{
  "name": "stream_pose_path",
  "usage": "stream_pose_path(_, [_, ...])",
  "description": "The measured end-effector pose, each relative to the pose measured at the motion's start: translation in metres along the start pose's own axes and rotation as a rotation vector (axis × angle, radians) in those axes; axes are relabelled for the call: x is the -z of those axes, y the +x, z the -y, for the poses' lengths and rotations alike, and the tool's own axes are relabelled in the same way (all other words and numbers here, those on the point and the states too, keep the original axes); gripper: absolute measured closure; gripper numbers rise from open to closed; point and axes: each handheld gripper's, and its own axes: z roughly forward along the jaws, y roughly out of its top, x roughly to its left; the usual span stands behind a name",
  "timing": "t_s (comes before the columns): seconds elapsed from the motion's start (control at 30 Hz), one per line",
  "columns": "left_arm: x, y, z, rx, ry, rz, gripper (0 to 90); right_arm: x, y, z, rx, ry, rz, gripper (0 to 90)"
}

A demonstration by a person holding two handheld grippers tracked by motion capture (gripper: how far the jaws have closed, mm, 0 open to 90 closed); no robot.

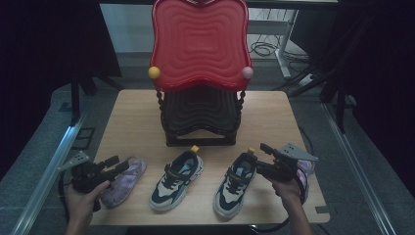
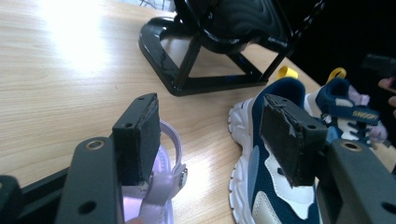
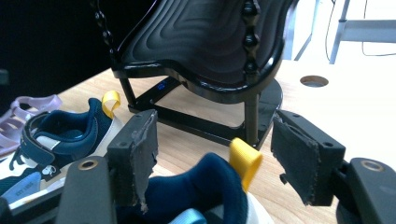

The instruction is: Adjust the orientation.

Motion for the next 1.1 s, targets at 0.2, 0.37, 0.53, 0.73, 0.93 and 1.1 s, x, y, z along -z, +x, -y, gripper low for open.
stream_pose_path(0.2, [-0.008,-0.012,0.000,-0.044,0.010,-0.002,42.3,0.004,-0.003,0.004,0.037,-0.012,0.011,35.6])
stream_pose_path(0.37, [-0.004,-0.020,-0.010,-0.101,0.006,0.007,45.1,0.001,-0.002,0.011,0.027,0.026,0.015,33.4])
stream_pose_path(0.53, [0.002,-0.027,-0.008,-0.148,0.033,0.022,56.4,0.000,0.003,0.015,0.020,0.038,0.013,33.0])
stream_pose_path(0.73, [0.004,-0.031,-0.005,-0.154,0.063,0.054,71.5,-0.002,0.010,0.018,0.039,0.053,0.076,32.3])
stream_pose_path(0.93, [0.003,-0.038,-0.006,-0.201,0.091,0.070,87.4,-0.002,0.001,0.025,-0.021,0.057,0.107,31.5])
stream_pose_path(1.1, [0.001,-0.045,-0.004,-0.219,0.117,0.079,89.5,0.004,-0.002,0.024,-0.036,0.032,0.154,31.0])
